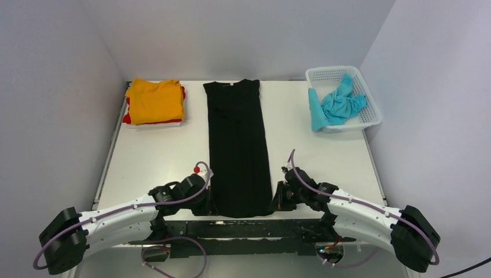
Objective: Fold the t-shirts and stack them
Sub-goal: Grab the bottom of the folded rectangular tshirt with both arms, then fold the folded rectangular tshirt in 1/3 of the way
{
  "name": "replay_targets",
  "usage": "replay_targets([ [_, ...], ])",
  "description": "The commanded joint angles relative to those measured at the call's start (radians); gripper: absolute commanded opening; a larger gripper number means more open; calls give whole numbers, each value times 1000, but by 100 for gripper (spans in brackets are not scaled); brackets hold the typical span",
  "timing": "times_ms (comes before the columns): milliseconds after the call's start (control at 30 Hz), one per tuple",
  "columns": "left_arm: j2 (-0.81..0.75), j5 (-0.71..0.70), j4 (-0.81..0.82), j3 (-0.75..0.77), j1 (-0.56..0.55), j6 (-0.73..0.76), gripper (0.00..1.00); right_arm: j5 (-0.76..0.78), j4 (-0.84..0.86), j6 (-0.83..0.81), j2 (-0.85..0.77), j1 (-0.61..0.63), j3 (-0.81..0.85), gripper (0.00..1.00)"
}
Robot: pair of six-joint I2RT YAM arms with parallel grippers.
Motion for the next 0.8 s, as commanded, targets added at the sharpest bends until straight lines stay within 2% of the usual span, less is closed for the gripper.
replay_targets([
  [0, -64, -92, 9, 52, -3, 48, 0, -15, 36, -13, -14, 0, 45, 3],
  [167, -60, -196, 27, 139, 22, 123, 0, 80, 40, -80, 64, -32, 185, 3],
  [267, -27, -234, 71, 186, 89, 169, 0, 116, 68, -121, 133, -86, 275, 3],
  [400, 46, -233, 176, 229, 199, 218, 0, 112, 118, -177, 266, -162, 377, 3],
  [567, 193, -215, 234, 332, 346, 268, 0, 185, 130, -253, 399, -224, 541, 2],
  [767, 357, -179, 250, 462, 437, 298, 0, 209, 93, -365, 586, -280, 748, 2],
])
